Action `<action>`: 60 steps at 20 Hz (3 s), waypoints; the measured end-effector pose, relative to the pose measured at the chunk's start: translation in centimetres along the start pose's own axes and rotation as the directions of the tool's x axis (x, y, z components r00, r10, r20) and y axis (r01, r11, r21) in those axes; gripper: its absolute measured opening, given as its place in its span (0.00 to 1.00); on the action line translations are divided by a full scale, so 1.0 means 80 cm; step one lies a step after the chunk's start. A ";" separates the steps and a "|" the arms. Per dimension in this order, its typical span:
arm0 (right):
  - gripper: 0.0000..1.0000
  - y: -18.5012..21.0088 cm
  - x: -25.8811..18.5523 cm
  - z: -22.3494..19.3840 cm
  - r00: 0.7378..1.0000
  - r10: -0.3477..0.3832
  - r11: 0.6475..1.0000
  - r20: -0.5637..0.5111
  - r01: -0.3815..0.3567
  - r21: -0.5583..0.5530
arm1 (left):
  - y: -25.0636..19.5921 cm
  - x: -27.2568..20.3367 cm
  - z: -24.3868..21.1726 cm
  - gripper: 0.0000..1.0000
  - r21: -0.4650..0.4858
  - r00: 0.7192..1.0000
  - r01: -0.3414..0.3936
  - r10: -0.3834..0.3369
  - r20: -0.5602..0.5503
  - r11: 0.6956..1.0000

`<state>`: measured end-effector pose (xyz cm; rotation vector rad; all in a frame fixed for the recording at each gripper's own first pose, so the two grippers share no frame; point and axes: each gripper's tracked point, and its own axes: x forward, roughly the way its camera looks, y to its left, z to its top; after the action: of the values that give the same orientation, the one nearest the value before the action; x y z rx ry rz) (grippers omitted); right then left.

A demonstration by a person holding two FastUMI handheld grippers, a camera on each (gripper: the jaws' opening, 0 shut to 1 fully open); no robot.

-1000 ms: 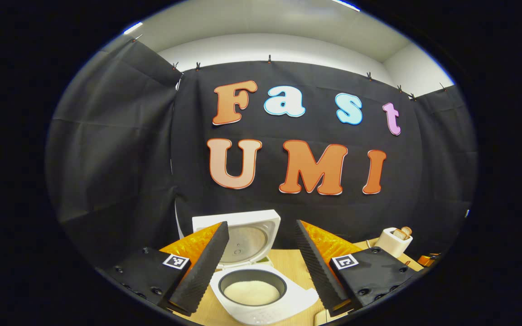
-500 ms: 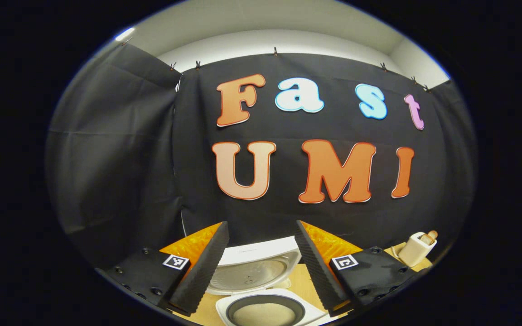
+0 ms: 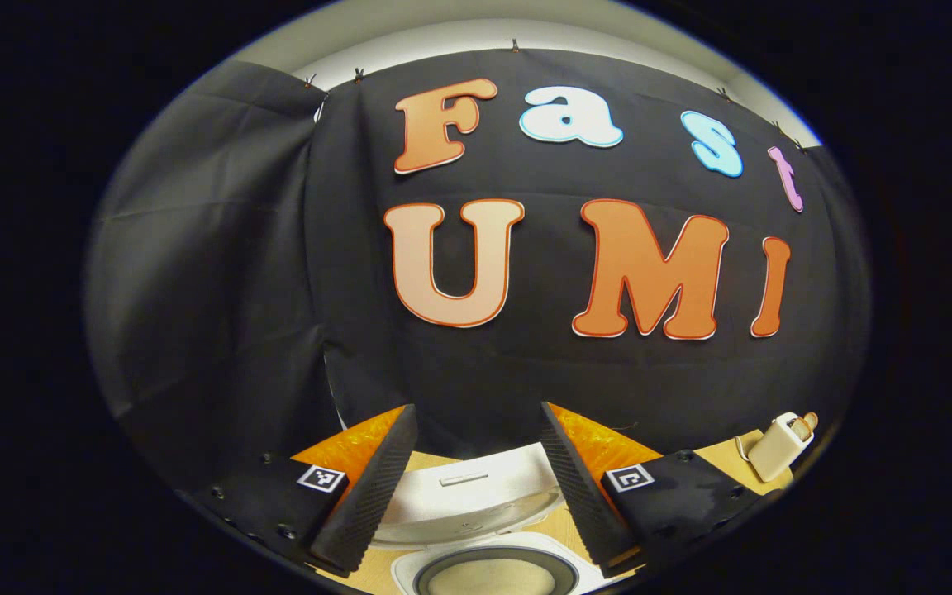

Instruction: Close the left gripper, press the button to open the rice cooker; take a wooden spoon from the chopstick holder with the right hand, scoop a spoonful of rice and pour it into the rice cooker, then put the wooden spoon back into the chopstick holder.

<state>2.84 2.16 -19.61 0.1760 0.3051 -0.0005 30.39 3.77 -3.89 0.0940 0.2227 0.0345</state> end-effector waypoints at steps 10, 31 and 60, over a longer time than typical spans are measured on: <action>0.95 0.012 -0.015 0.030 0.999 0.016 1.000 0.031 -0.016 -0.002 | -0.005 -0.007 -0.028 1.00 -0.025 0.997 0.029 -0.031 -0.064 0.999; 0.95 -0.003 -0.045 0.049 0.988 0.153 0.986 0.014 -0.151 -0.076 | -0.095 -0.200 -0.248 1.00 -0.069 0.974 0.092 -0.104 -0.199 0.993; 0.95 -0.021 -0.067 0.032 0.985 0.170 0.982 -0.039 -0.173 -0.072 | -0.056 -0.181 -0.260 0.99 -0.100 0.973 -0.019 -0.004 -0.230 0.995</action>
<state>-1.53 -0.09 -15.93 0.1274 0.3211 0.1847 11.74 0.53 -21.38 -0.0107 0.4520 0.0645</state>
